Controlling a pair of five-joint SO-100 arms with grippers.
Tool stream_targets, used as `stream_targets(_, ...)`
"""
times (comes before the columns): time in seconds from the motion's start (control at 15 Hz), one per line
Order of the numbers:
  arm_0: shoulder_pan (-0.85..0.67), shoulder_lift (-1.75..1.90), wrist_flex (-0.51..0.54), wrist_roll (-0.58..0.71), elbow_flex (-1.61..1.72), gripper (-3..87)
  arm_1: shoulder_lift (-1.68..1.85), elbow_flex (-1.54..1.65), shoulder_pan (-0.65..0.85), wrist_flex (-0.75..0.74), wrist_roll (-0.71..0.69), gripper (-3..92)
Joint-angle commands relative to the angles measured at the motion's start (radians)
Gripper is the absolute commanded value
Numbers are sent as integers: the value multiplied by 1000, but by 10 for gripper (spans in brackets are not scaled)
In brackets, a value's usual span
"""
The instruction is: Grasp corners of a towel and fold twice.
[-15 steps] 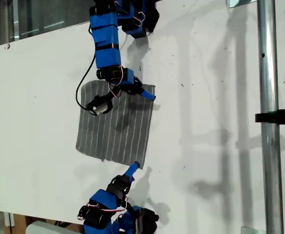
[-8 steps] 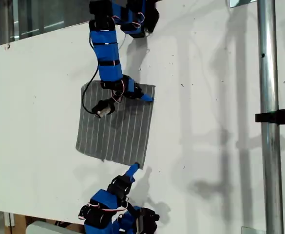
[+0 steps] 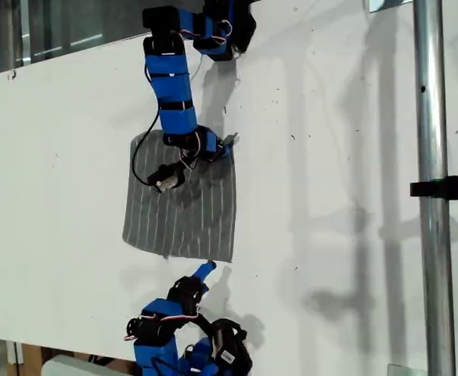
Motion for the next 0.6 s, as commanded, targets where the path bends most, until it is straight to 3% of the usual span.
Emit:
stream_targets(0.0, -43, -67, -98, 66, 11, 283, 0, -34, -14, 5, 11, -2)
stream_targets(0.33, -52, -417, -301, 143, -31, 298, -2, -89, -43, 35, 26, -2)
stream_targets(0.53, -109, -632, -330, 153, -110, 293, 5, -123, -60, 60, 38, -2)
